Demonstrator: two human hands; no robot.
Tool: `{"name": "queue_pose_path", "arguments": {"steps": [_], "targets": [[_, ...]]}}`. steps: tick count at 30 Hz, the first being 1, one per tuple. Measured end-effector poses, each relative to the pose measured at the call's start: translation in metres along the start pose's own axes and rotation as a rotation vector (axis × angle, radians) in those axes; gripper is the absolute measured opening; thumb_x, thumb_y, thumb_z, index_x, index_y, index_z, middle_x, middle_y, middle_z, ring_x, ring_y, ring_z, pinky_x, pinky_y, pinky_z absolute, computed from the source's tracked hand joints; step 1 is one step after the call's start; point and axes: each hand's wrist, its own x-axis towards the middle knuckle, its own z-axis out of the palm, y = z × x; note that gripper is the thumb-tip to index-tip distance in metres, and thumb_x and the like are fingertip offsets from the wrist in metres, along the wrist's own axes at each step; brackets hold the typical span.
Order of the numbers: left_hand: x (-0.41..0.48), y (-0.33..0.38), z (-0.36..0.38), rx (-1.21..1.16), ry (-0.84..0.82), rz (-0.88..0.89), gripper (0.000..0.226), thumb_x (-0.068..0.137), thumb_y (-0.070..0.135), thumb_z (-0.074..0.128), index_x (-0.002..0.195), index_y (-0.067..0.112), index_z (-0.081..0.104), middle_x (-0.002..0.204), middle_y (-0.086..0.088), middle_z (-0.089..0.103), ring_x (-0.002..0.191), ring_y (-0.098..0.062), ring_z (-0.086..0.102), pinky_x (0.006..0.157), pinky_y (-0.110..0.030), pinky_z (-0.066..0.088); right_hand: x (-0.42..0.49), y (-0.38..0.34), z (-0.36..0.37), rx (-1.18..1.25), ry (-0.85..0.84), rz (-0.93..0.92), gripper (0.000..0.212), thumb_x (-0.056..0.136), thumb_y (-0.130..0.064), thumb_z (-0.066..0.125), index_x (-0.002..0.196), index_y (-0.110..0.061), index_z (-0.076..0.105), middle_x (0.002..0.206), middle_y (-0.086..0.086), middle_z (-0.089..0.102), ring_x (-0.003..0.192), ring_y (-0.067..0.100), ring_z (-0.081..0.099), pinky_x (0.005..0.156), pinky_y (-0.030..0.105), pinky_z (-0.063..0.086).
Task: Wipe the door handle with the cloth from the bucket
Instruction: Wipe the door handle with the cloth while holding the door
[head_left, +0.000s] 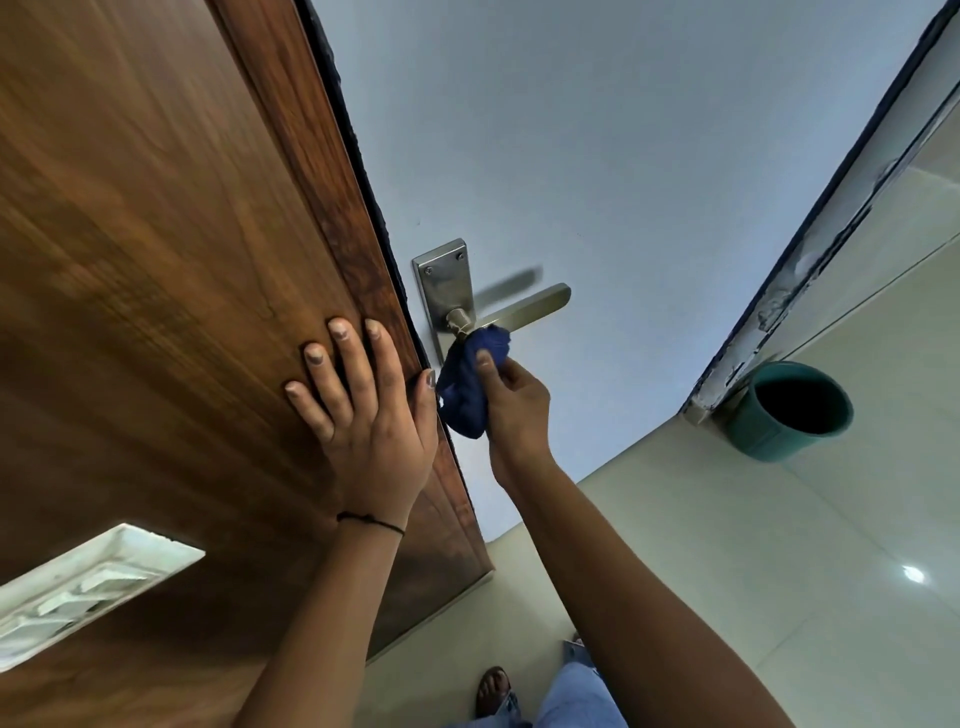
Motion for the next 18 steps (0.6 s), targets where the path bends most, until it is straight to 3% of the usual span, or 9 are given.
{"name": "queue_pose_path", "arguments": {"steps": [5,8,10,12,13,15,16,18], "targets": [[-0.001,0.0,-0.001,0.011,-0.006,-0.006,0.078,0.096,0.042,0.045,0.15,0.011,-0.002,0.157,-0.006,-0.025,0.144,-0.024,-0.024,0.117,-0.044,-0.012,-0.005,0.004,0.0,-0.222,0.03,-0.12,0.028,0.09,-0.021,0.062,0.116,-0.009,0.064,0.114,0.009,0.071,0.097,0.019,0.068,0.093,0.037,0.056],[-0.001,0.0,0.0,0.013,-0.003,-0.003,0.079,0.095,0.041,0.046,0.151,0.011,-0.001,0.157,-0.007,-0.024,0.144,-0.025,-0.023,0.117,-0.044,-0.012,-0.007,0.003,-0.004,-0.337,0.036,-0.2,0.033,0.089,-0.018,0.063,0.121,-0.01,0.062,0.114,0.003,0.069,0.096,0.01,0.064,0.094,0.027,0.054],[-0.001,0.0,0.001,0.018,-0.001,0.001,0.08,0.095,0.041,0.047,0.151,0.01,-0.001,0.157,-0.007,-0.024,0.144,-0.025,-0.023,0.117,-0.044,-0.012,-0.004,0.0,-0.012,-0.366,0.041,-0.233,0.031,0.09,-0.014,0.062,0.12,-0.008,0.061,0.092,-0.008,0.066,0.079,-0.003,0.066,0.071,0.005,0.052],[-0.001,0.0,0.001,0.018,0.002,-0.002,0.08,0.095,0.041,0.047,0.151,0.011,-0.001,0.157,-0.006,-0.024,0.144,-0.024,-0.023,0.117,-0.044,-0.012,0.003,-0.005,-0.023,-0.316,0.094,-0.235,0.028,0.091,-0.009,0.059,0.119,-0.005,0.06,0.076,-0.013,0.057,0.057,-0.018,0.06,0.047,-0.001,0.042],[-0.001,0.0,0.002,0.013,0.003,-0.004,0.08,0.095,0.041,0.048,0.151,0.011,-0.001,0.157,-0.006,-0.024,0.145,-0.024,-0.022,0.117,-0.044,-0.012,0.008,-0.009,-0.029,-0.273,0.159,-0.239,0.027,0.091,-0.01,0.059,0.117,-0.005,0.06,0.077,-0.01,0.059,0.057,-0.018,0.06,0.045,0.0,0.041],[-0.001,0.0,0.001,0.006,0.001,-0.005,0.08,0.095,0.041,0.048,0.151,0.011,-0.001,0.157,-0.006,-0.023,0.145,-0.024,-0.022,0.117,-0.044,-0.011,0.018,-0.017,-0.037,-0.179,0.305,-0.241,0.03,0.09,-0.016,0.061,0.119,-0.009,0.061,0.097,-0.001,0.066,0.084,-0.003,0.068,0.06,0.004,0.046],[-0.001,0.0,0.002,0.005,0.0,-0.004,0.08,0.095,0.041,0.048,0.151,0.011,-0.001,0.157,-0.006,-0.023,0.145,-0.024,-0.022,0.117,-0.044,-0.011,0.023,-0.017,-0.038,-0.149,0.356,-0.239,0.032,0.09,-0.019,0.062,0.121,-0.013,0.059,0.108,0.001,0.067,0.097,0.009,0.067,0.069,0.012,0.05],[-0.001,0.0,0.002,0.0,0.003,-0.005,0.081,0.094,0.042,0.049,0.151,0.011,0.0,0.157,-0.006,-0.023,0.145,-0.024,-0.022,0.117,-0.044,-0.011,0.023,-0.016,-0.035,-0.116,0.392,-0.255,0.035,0.089,-0.022,0.062,0.123,-0.018,0.055,0.118,0.001,0.063,0.102,0.019,0.063,0.079,0.03,0.057]]}}
